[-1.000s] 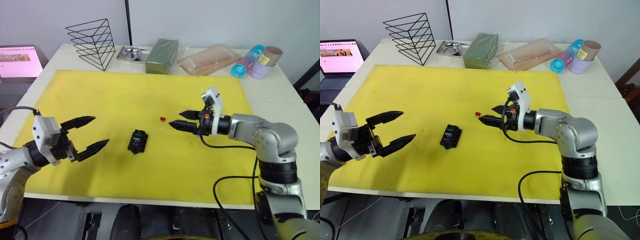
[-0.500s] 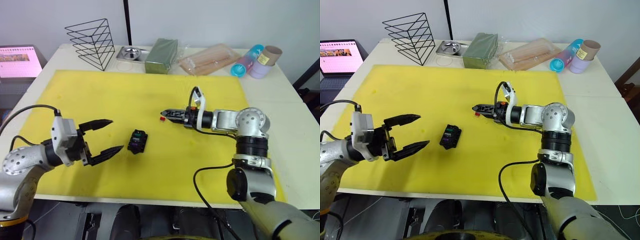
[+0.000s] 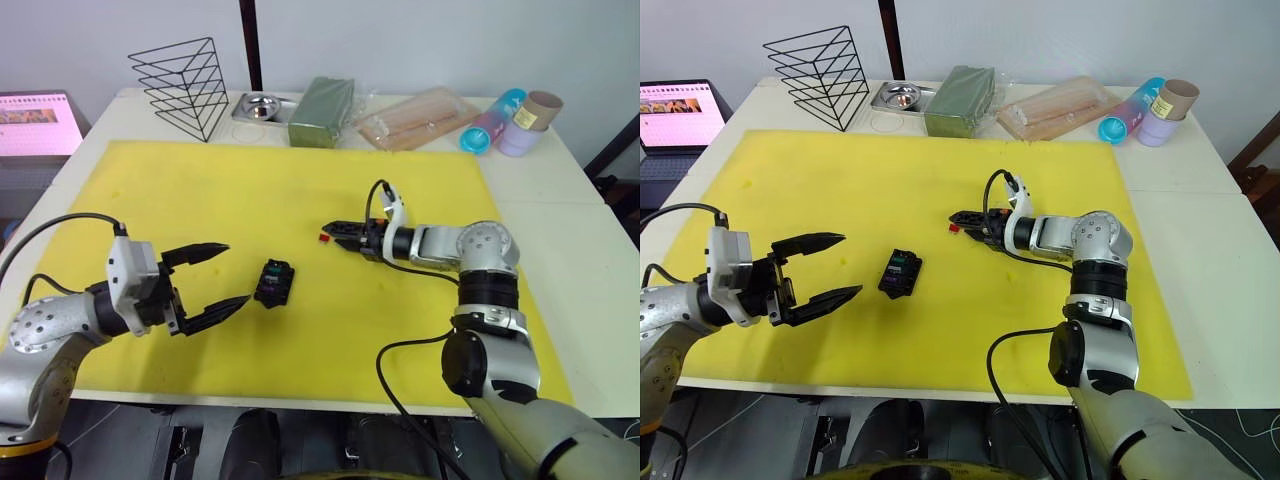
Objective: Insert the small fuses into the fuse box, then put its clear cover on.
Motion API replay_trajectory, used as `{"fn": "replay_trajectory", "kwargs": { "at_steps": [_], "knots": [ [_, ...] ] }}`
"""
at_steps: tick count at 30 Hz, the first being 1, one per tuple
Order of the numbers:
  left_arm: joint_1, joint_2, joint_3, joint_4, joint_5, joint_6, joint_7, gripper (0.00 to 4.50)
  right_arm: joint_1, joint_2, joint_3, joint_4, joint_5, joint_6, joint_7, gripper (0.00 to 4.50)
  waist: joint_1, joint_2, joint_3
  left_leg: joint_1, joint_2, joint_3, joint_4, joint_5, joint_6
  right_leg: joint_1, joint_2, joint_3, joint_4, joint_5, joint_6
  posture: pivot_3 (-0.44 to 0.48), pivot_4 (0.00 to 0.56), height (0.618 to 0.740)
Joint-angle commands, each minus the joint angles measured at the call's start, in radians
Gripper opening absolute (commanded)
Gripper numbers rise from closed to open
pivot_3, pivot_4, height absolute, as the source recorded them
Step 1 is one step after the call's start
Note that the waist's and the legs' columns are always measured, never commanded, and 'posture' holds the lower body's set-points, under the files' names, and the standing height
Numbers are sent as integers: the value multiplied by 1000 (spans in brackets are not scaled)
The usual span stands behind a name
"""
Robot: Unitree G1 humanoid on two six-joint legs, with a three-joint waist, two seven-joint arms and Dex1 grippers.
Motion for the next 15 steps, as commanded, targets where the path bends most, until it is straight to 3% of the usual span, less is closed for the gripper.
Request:
{"fn": "replay_trajectory", "kwargs": {
  "at_steps": [1,13,15],
  "knots": [
    [-16,6,4,-10,-7,-9,-11,4500,-33,15,15,22,3,-25,16,2943,0,0,0,0,0,0,0,0,0,0,0,0,0,0,0,0,150,740],
    [-45,4,-16,13,8,-9,-17,4500,-47,27,58,114,-25,-64,7,2943,-2,0,0,0,0,0,0,0,0,0,0,0,0,0,0,0,150,740],
    [-44,4,-17,13,8,-8,-17,4500,-36,25,73,115,-35,-66,6,2596,-2,0,0,0,0,0,0,0,0,0,0,0,0,0,0,0,150,740]
  ]
}}
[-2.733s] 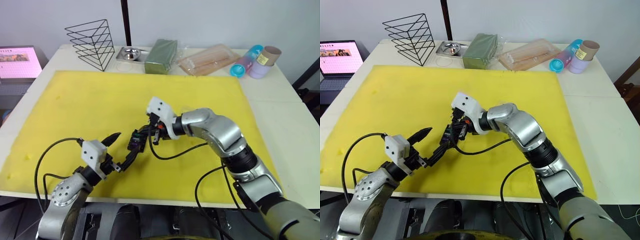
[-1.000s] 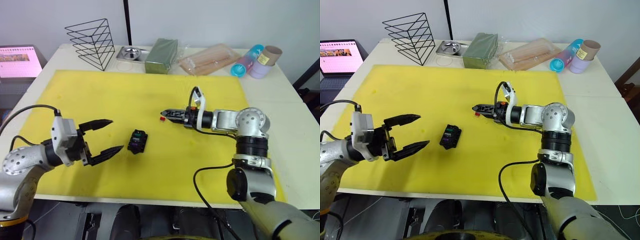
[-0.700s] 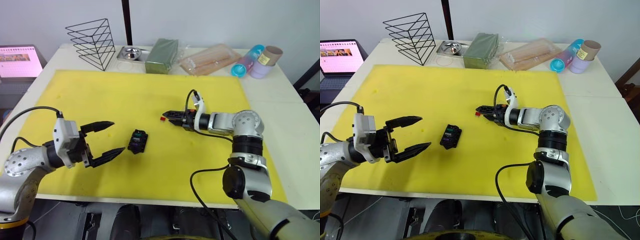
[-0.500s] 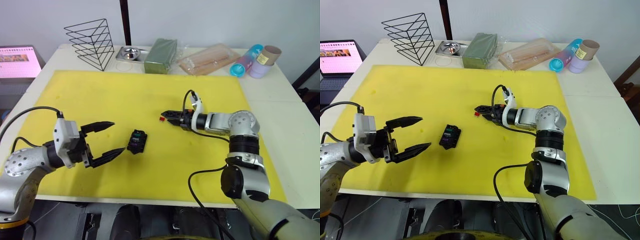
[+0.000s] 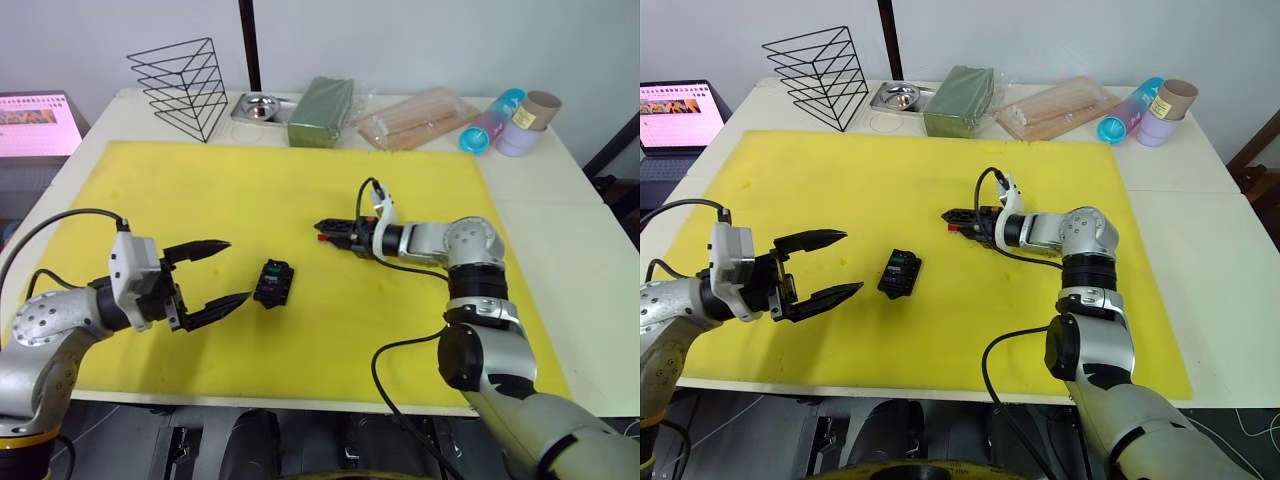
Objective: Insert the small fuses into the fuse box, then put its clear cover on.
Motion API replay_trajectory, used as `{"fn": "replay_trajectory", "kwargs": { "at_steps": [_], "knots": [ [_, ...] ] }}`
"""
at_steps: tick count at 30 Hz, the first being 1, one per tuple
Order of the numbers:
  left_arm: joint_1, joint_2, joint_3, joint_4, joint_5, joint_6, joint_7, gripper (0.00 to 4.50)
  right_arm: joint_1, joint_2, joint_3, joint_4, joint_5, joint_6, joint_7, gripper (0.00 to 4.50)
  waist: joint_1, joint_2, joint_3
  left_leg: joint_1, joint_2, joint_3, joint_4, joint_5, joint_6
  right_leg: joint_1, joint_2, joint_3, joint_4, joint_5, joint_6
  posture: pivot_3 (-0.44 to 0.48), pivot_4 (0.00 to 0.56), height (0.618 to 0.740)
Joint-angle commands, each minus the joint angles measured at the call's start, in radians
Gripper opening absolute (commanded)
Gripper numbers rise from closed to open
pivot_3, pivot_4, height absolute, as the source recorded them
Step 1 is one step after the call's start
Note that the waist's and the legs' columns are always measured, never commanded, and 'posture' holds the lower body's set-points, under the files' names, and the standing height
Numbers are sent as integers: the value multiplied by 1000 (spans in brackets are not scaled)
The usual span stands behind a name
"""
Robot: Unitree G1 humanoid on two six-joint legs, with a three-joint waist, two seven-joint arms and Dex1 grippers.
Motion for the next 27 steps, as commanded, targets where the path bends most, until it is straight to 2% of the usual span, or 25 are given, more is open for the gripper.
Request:
{"fn": "replay_trajectory", "kwargs": {
  "at_steps": [1,5,8,19,25,27],
  "knots": [
    [-11,2,-1,-14,-1,-8,-3,4500,8,12,33,10,-21,-1,-3,2406,-1,0,0,0,0,0,0,0,0,0,0,0,0,0,0,0,150,740],
    [-12,0,-6,-18,0,-9,1,4500,16,18,48,13,-41,-14,-11,930,-1,0,0,0,0,0,0,0,0,0,0,0,0,0,0,0,150,740],
    [-15,-1,-10,-18,1,-10,5,4500,24,22,54,23,-59,-32,-29,13,1,0,0,0,0,0,0,0,0,0,0,0,0,0,0,0,150,740],
    [9,0,-1,-33,0,-14,12,4500,65,41,42,-50,-48,-4,-70,13,1,0,-1,1,0,0,0,0,0,1,0,1,0,0,0,0,150,740],
    [39,10,16,-51,-8,-14,3,4500,68,30,-21,-189,24,153,-75,13,4,0,-1,0,0,0,0,0,0,1,-1,1,-1,0,0,0,150,740],
    [73,19,39,-82,-38,-5,-16,4500,87,-11,-23,-280,134,241,-89,13,4,0,0,0,0,0,0,0,0,1,-1,1,-1,0,0,0,150,740]
  ]
}}
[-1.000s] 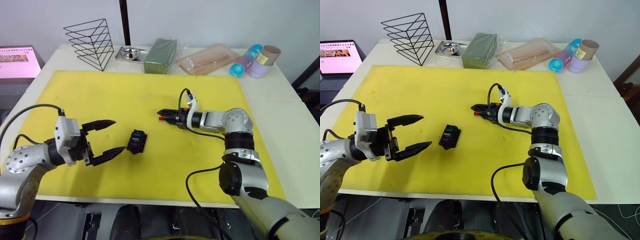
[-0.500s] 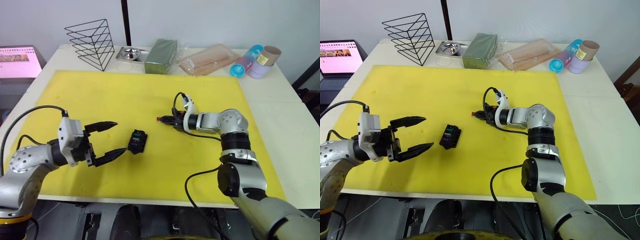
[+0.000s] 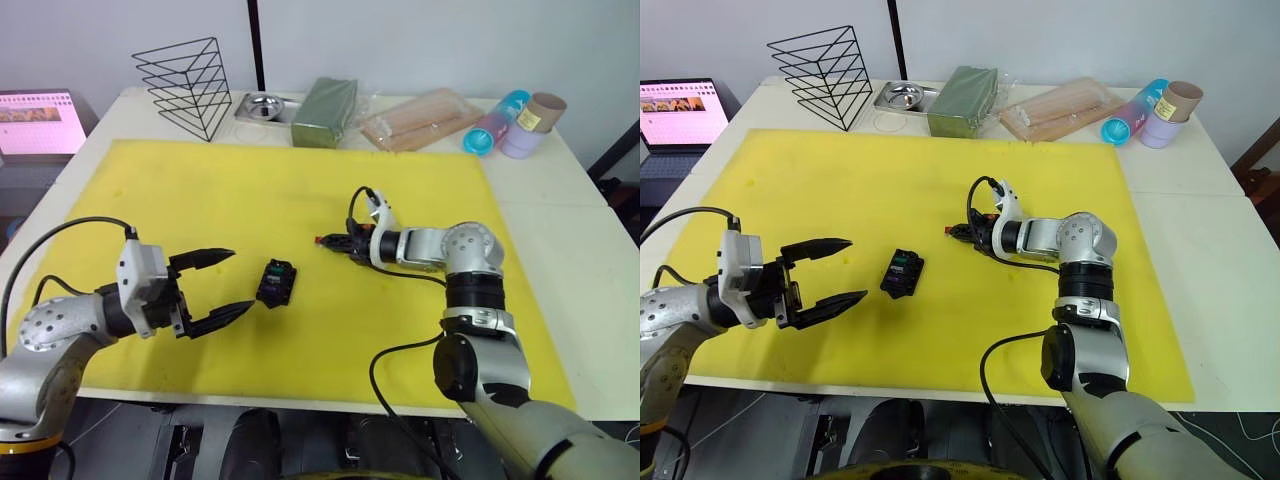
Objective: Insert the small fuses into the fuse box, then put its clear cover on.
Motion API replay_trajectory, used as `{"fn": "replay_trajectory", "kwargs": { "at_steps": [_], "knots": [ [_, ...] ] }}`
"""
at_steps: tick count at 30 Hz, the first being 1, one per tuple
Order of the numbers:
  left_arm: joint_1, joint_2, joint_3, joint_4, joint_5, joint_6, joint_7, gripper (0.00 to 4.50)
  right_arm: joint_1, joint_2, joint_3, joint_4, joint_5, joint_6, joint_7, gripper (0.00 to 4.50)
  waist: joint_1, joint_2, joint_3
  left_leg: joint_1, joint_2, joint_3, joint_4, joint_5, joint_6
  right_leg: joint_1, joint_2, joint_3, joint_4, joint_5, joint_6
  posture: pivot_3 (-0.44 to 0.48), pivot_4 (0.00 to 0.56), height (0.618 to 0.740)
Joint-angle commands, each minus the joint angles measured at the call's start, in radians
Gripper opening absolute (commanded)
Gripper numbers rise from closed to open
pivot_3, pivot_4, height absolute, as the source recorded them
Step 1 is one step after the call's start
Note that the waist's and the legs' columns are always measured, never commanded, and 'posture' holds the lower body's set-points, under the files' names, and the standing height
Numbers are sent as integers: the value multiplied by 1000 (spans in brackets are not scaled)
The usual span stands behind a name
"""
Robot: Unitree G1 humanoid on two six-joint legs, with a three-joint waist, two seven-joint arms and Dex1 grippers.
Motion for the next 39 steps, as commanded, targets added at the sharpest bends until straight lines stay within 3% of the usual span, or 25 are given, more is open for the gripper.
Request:
{"fn": "replay_trajectory", "kwargs": {
  "at_steps": [1,7,10,17,30,33,39],
  "knots": [
    [56,22,71,-86,-57,0,-34,4500,64,-90,22,-169,243,146,-34,13,2,0,0,-1,0,0,0,0,0,-1,0,0,0,0,0,0,150,740],
    [179,32,117,-178,-109,17,-67,4500,324,-312,206,-384,907,149,-297,13,0,0,0,0,-1,-1,0,0,0,1,-1,1,-2,0,0,0,150,740],
    [226,29,127,-215,-124,23,-70,4500,455,-454,354,-500,1241,-50,-494,13,-3,1,1,0,-1,-1,-1,0,0,1,0,1,-1,0,0,0,150,740],
    [277,13,95,-255,-106,17,-58,4500,578,-449,438,-627,1276,-276,-643,13,-6,0,0,1,0,-3,-1,0,0,1,2,2,-1,-1,1,0,150,740],
    [258,12,66,-269,-108,18,-30,4500,714,-377,490,-734,1276,-400,-781,13,1,-1,0,0,0,-3,-1,0,0,1,2,2,-1,-1,1,0,150,740],
    [257,8,55,-277,-106,18,-24,4500,724,-370,482,-741,1276,-407,-793,693,0,-1,0,0,0,-3,-1,0,0,1,2,2,-1,-1,1,0,150,740],
    [258,8,50,-272,-103,13,-25,4500,733,-437,476,-758,1276,-382,-737,2756,1,-1,0,0,0,-3,-1,0,0,1,2,2,-1,-1,1,0,150,740]
  ]
}}
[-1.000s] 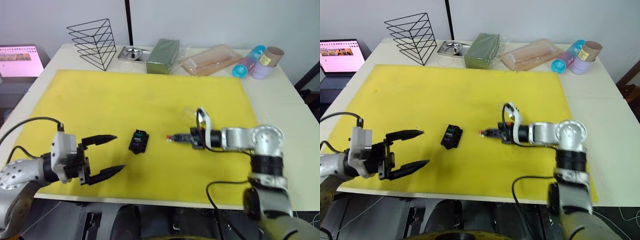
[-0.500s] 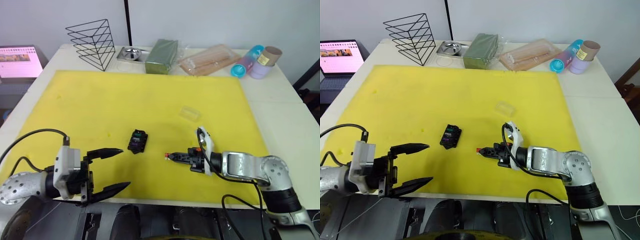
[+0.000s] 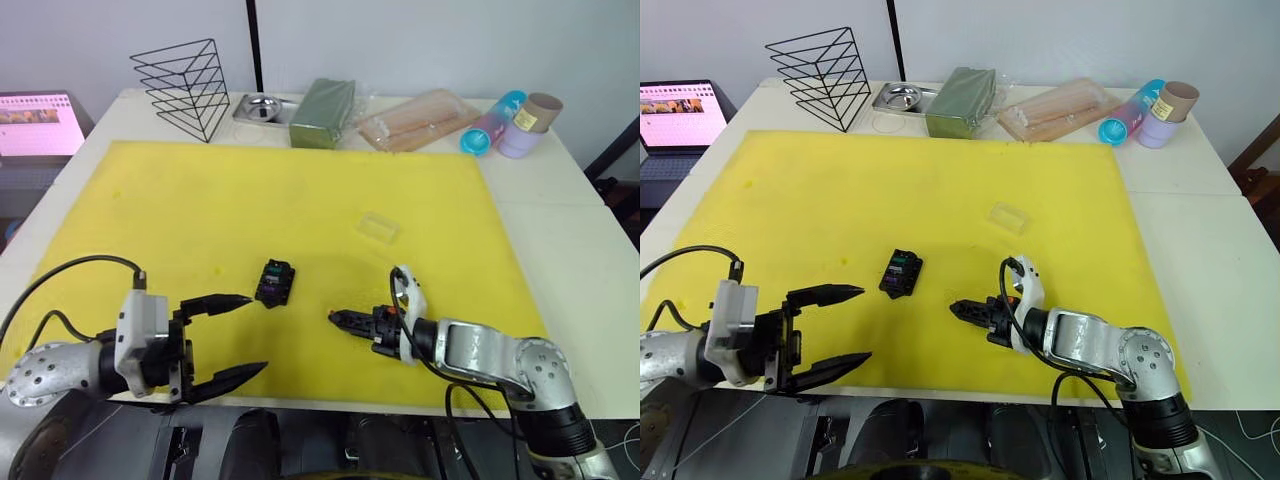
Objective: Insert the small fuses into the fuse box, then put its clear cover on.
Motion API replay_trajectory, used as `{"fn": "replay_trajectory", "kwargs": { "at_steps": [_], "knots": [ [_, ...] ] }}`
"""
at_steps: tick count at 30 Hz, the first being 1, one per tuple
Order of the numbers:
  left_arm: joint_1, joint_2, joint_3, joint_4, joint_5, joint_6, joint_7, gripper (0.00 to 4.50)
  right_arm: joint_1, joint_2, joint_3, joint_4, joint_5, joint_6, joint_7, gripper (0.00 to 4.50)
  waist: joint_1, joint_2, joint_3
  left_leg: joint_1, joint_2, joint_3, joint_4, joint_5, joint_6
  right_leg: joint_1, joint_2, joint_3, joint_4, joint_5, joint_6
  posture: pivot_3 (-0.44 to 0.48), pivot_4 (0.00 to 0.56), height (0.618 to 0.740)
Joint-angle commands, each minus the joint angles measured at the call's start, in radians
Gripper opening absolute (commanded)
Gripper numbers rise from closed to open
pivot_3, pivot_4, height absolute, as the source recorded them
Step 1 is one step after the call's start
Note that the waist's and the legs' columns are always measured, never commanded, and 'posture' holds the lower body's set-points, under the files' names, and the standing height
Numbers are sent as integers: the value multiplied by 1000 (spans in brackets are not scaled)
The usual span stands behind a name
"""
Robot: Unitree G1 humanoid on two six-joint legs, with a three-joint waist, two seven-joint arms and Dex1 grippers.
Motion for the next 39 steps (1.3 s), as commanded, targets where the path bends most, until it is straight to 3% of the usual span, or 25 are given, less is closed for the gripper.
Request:
{"fn": "replay_trajectory", "kwargs": {
  "at_steps": [1,5,8,11,15,18,23,28,35,39],
  "knots": [
    [-2,-1,7,-21,-1,-16,-3,4500,4,-82,11,-8,13,56,76,3112,2,0,0,0,0,0,0,0,0,0,0,0,0,0,0,0,150,740],
    [-10,1,1,-14,2,-17,-7,4500,-85,-281,36,59,13,178,279,4467,6,0,0,0,-1,0,1,0,0,1,-2,0,-1,0,0,0,150,740],
    [-13,3,-4,-9,8,-24,-18,4500,-176,-406,75,115,13,259,418,4467,7,0,0,0,-2,0,2,0,0,2,-3,0,-1,-1,-1,0,150,740],
    [-17,4,-9,-5,11,-28,-27,4500,-358,-478,119,198,12,370,563,4467,3,0,0,0,-2,0,2,0,0,2,-2,0,-2,-1,-1,0,150,740],
    [-22,-5,-29,-5,17,-30,-25,4500,-546,-429,168,332,-146,495,759,4467,1,1,0,0,-1,-1,1,0,0,0,0,2,-1,0,0,0,150,740],
    [-28,-9,-39,-7,17,-30,-17,4500,-608,-384,187,384,-292,535,877,4467,6,0,0,-1,0,0,1,-1,1,-1,1,2,-2,0,0,0,150,740],
    [-10,-9,-40,-25,16,-31,-8,4500,-692,-315,292,444,-625,467,1131,4467,4,1,1,-2,-1,0,2,-1,1,-2,-2,2,-1,0,0,0,150,740],
    [-9,-10,-46,-29,18,-33,1,4500,-719,-277,327,473,-787,435,1293,3257,4,1,1,-1,-1,1,2,-1,1,-2,-1,2,-1,0,0,0,150,740],
    [-13,-9,-50,-28,18,-34,5,4500,-731,-242,349,501,-942,419,1437,3257,4,1,1,-1,-1,1,2,-1,1,-2,-1,2,0,0,0,0,150,740],
    [-18,-7,-48,-23,23,-40,1,4500,-736,-216,354,520,-1009,412,1484,2472,4,1,1,-1,-1,1,2,-1,1,-3,-1,2,0,0,0,0,150,740]
  ]
}}
